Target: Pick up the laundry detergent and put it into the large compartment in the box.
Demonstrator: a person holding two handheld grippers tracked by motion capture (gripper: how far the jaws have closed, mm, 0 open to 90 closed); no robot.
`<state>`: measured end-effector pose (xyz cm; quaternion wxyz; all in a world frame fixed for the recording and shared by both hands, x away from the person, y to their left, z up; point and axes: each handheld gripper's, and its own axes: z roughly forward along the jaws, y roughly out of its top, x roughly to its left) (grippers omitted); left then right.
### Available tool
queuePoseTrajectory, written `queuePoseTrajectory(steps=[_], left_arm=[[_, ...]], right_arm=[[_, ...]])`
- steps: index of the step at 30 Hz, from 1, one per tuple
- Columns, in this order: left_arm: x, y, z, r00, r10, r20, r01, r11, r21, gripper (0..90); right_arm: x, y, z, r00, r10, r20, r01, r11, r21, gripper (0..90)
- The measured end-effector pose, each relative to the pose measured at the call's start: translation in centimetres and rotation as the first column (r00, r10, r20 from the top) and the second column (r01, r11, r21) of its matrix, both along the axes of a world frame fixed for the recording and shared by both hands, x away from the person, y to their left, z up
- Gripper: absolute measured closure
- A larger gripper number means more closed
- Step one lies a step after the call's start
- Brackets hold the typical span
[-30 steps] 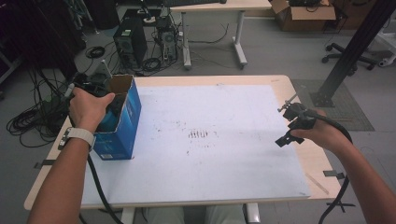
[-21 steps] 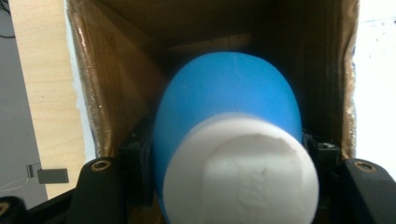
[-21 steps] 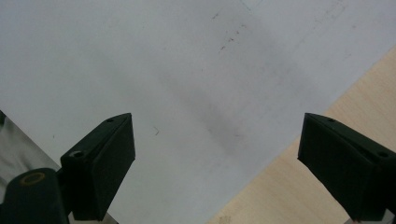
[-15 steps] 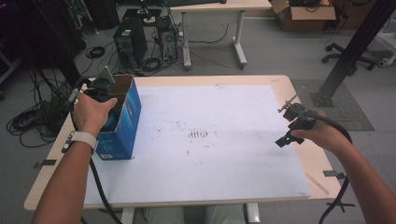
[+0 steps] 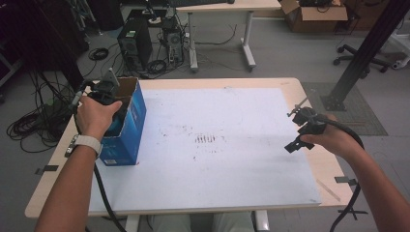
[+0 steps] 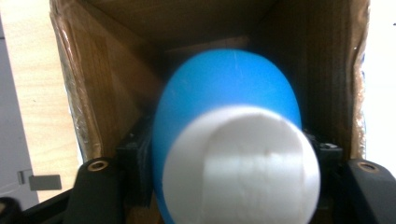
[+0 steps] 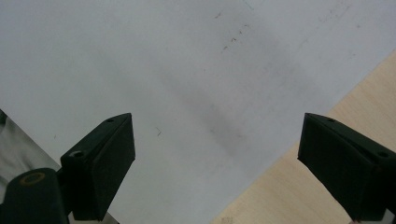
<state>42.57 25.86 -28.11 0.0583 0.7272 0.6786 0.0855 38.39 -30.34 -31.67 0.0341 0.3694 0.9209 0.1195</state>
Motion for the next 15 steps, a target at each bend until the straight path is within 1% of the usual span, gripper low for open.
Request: queuePoseTrajectory(steps=[8, 10, 13, 15], left_arm=[[-0.34, 0.35, 0.41, 0.9997, 0.004, 0.022, -0.004, 0.9999, -0.015, 29.2], [-0.49, 0.42, 0.58, 0.9994, 0.005, 0.033, -0.004, 0.9998, -0.019, 28.8], [-0.57, 0.46, 0.73, 0.9993, 0.005, 0.038, -0.004, 0.9998, -0.020, 28.4], [-0.61, 0.39, 0.95, 0.9991, 0.004, 0.043, -0.003, 0.9999, -0.012, 27.5]], right_arm=[[-0.09, 0.36, 0.21, 1.0000, 0.008, 0.003, -0.008, 1.0000, 0.001, 11.3], [-0.14, 0.44, 0.31, 1.0000, 0.009, 0.003, -0.009, 1.0000, 0.001, 11.3], [-0.19, 0.46, 0.35, 0.9999, 0.010, 0.004, -0.010, 0.9999, 0.001, 11.3], [-0.26, 0.46, 0.41, 0.9999, 0.010, 0.005, -0.010, 1.0000, 0.001, 11.3]])
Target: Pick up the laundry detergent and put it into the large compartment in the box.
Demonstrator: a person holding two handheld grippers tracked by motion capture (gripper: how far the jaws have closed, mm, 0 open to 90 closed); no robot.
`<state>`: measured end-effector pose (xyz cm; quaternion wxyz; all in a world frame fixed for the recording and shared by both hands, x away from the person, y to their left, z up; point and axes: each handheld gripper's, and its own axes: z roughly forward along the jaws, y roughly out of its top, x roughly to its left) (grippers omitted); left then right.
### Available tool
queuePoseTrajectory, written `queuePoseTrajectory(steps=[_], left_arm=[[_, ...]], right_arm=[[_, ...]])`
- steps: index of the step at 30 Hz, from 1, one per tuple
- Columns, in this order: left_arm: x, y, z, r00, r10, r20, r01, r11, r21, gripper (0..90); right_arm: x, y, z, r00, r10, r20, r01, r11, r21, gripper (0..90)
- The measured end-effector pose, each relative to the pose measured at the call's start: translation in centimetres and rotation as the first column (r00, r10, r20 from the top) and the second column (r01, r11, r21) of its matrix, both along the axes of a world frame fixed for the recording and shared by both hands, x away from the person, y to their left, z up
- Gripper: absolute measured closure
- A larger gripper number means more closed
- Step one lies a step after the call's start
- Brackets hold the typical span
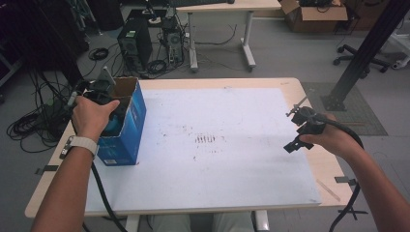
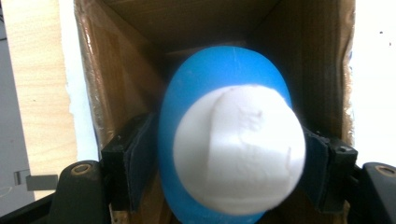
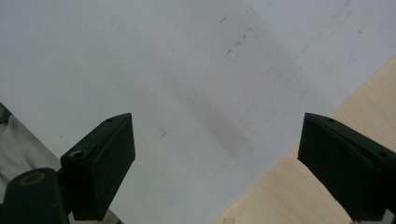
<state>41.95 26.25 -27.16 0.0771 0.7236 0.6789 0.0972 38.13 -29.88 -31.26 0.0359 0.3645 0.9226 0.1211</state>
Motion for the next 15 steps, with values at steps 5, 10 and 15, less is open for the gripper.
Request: queuePoseTrajectory(steps=[5, 10, 15], left_arm=[[-0.1, -0.1, 0.7, 0.9999, -0.008, 0.014, 0.008, 1.0000, -0.003, 24.8], [-0.2, -0.4, 1.2, 0.9997, -0.017, 0.018, 0.017, 0.9999, 0.004, 24.8], [-0.3, -0.5, 1.9, 0.9996, -0.016, 0.025, 0.016, 0.9998, 0.008, 23.8]], right_arm=[[-0.1, -0.1, 0.1, 1.0000, 0.000, 0.003, 0.000, 1.0000, 0.002, 11.3], [-0.3, -0.1, 0.1, 1.0000, 0.000, 0.004, 0.000, 1.0000, 0.002, 11.3], [-0.4, -0.2, 0.3, 1.0000, -0.003, 0.008, 0.003, 1.0000, 0.004, 11.3]])
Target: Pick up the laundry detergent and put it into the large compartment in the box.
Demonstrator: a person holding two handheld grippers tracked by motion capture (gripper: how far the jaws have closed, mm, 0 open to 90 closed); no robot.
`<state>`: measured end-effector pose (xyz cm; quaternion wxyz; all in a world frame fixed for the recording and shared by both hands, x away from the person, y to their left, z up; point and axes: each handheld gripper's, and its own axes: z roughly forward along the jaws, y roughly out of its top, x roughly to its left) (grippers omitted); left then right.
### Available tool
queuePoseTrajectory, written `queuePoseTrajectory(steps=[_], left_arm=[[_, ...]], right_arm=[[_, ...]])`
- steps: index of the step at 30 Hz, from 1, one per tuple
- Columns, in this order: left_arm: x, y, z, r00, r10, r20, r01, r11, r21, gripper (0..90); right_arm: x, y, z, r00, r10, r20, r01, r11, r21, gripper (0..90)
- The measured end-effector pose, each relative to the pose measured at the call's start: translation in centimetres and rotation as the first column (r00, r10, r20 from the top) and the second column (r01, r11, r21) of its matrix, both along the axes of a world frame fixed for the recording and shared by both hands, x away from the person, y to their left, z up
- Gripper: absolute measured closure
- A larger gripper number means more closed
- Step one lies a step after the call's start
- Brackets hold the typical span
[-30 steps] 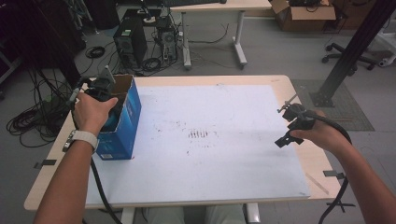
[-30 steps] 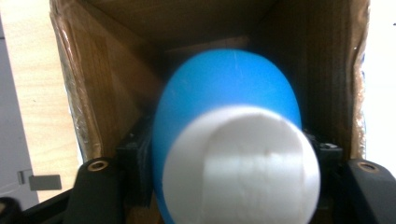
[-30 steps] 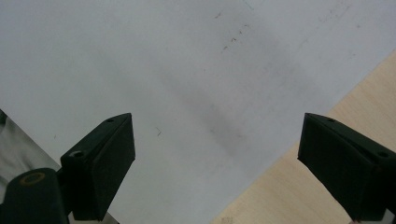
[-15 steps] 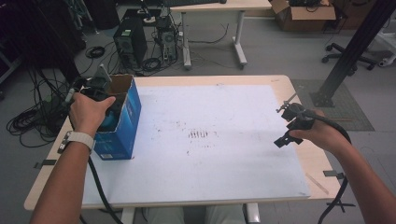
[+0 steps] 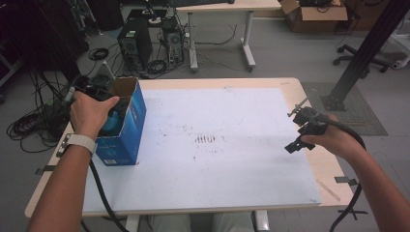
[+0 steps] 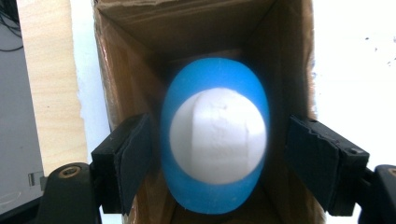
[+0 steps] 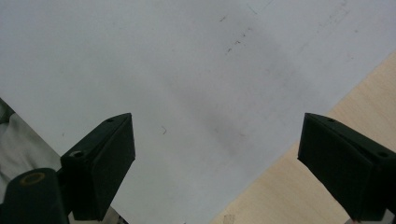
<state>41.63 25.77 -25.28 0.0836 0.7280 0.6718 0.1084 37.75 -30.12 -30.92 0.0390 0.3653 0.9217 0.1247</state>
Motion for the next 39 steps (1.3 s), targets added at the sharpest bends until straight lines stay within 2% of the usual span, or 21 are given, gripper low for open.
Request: queuePoseTrajectory(steps=[14, 19, 24, 27, 34, 37, 38, 39], left_arm=[[-1.0, -1.1, 3.2, 0.9985, -0.041, 0.037, 0.041, 0.9991, 0.013, 23.7], [-1.5, -1.9, 4.4, 0.9956, -0.074, 0.057, 0.074, 0.9972, 0.013, 23.8], [-2.2, -2.9, 5.7, 0.9895, -0.122, 0.077, 0.121, 0.9925, 0.019, 23.9], [-2.6, -3.5, 6.2, 0.9846, -0.152, 0.086, 0.151, 0.9884, 0.011, 23.9], [-3.5, -5.4, 6.9, 0.9673, -0.237, 0.090, 0.236, 0.9715, 0.020, 23.8], [-3.9, -6.3, 7.1, 0.9558, -0.280, 0.090, 0.280, 0.9600, 0.017, 23.8], [-4.1, -7.0, 7.2, 0.9435, -0.317, 0.096, 0.317, 0.9482, 0.016, 23.8], [-4.1, -7.0, 7.2, 0.9435, -0.317, 0.096, 0.317, 0.9482, 0.016, 23.6]], right_arm=[[-0.3, -0.1, 0.5, 0.9999, -0.005, 0.010, 0.005, 1.0000, -0.001, 11.3], [-0.4, 0.0, 0.9, 0.9999, -0.003, 0.016, 0.003, 1.0000, 0.000, 11.3], [-0.6, 0.1, 1.2, 0.9997, 0.001, 0.023, -0.001, 1.0000, 0.000, 11.3], [-0.7, 0.1, 1.3, 0.9997, 0.000, 0.026, 0.000, 1.0000, 0.000, 11.3], [-0.9, 0.3, 1.5, 0.9996, 0.000, 0.029, 0.000, 1.0000, -0.001, 11.3], [-0.9, 0.4, 1.5, 0.9996, 0.002, 0.028, -0.002, 1.0000, -0.002, 11.3], [-0.9, 0.4, 1.5, 0.9996, 0.004, 0.029, -0.004, 1.0000, -0.003, 11.3], [-0.9, 0.4, 1.5, 0.9996, 0.004, 0.029, -0.004, 1.0000, -0.003, 11.3]])
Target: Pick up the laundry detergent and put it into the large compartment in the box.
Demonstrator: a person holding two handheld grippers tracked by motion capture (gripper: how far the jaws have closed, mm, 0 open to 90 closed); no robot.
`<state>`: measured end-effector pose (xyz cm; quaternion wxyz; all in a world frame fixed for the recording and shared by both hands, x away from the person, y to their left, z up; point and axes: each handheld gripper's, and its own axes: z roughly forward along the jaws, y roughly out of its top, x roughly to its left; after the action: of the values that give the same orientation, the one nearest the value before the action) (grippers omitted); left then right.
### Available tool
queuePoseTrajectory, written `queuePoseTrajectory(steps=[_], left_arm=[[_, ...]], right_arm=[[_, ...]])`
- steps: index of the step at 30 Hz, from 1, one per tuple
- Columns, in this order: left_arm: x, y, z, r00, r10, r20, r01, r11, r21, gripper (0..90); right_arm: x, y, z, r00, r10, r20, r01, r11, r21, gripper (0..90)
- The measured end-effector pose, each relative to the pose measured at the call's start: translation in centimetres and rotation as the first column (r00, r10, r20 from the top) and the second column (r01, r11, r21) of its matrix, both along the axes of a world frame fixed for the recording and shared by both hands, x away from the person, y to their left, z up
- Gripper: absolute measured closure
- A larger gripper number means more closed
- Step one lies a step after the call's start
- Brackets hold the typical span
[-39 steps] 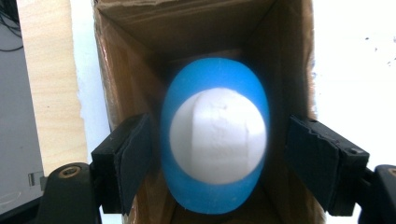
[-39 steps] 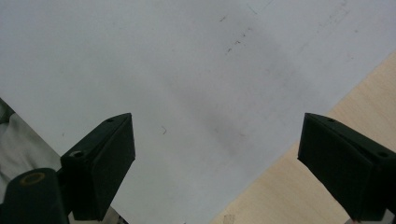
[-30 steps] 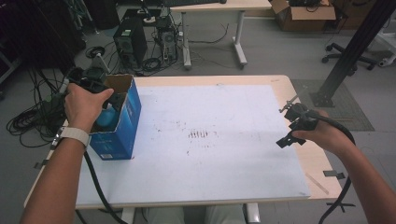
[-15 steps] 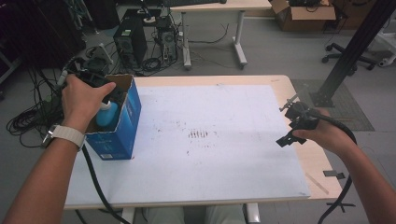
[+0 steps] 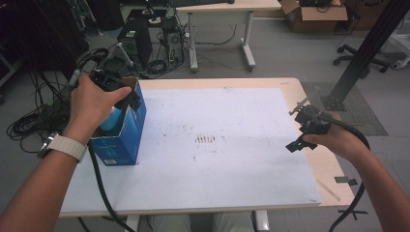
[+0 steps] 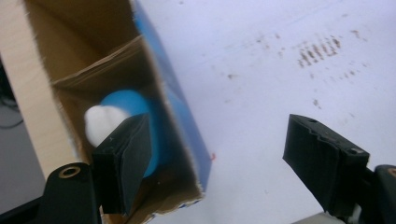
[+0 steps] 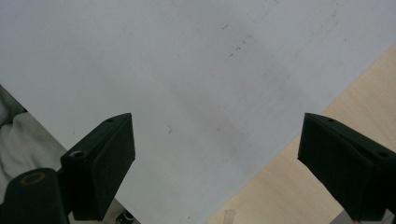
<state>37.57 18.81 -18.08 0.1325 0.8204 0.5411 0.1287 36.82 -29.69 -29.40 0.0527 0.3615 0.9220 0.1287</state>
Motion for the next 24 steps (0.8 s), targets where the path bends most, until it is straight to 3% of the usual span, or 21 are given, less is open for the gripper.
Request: queuePoseTrajectory(steps=[4, 10, 16, 24], left_arm=[[-0.4, -1.2, 0.2, 0.9964, -0.084, -0.006, 0.084, 0.9963, -0.013, 23.0], [-1.5, -3.6, 0.0, 0.9694, -0.245, -0.015, 0.244, 0.9693, -0.026, 20.4], [-2.2, -5.0, -0.2, 0.9548, -0.296, -0.023, 0.296, 0.9548, -0.028, 16.2], [-2.7, -5.9, -0.4, 0.9436, -0.331, -0.012, 0.330, 0.9431, -0.038, 7.4]], right_arm=[[-0.1, 0.1, 0.0, 1.0000, -0.002, -0.001, 0.002, 1.0000, 0.000, 11.3], [0.0, 0.2, 0.0, 1.0000, -0.001, -0.001, 0.001, 1.0000, 0.001, 11.3], [-0.1, 0.6, 0.0, 1.0000, 0.009, -0.001, -0.009, 1.0000, 0.000, 11.3], [-0.2, 1.0, 0.0, 0.9998, 0.018, -0.003, -0.018, 0.9998, 0.000, 11.3]])
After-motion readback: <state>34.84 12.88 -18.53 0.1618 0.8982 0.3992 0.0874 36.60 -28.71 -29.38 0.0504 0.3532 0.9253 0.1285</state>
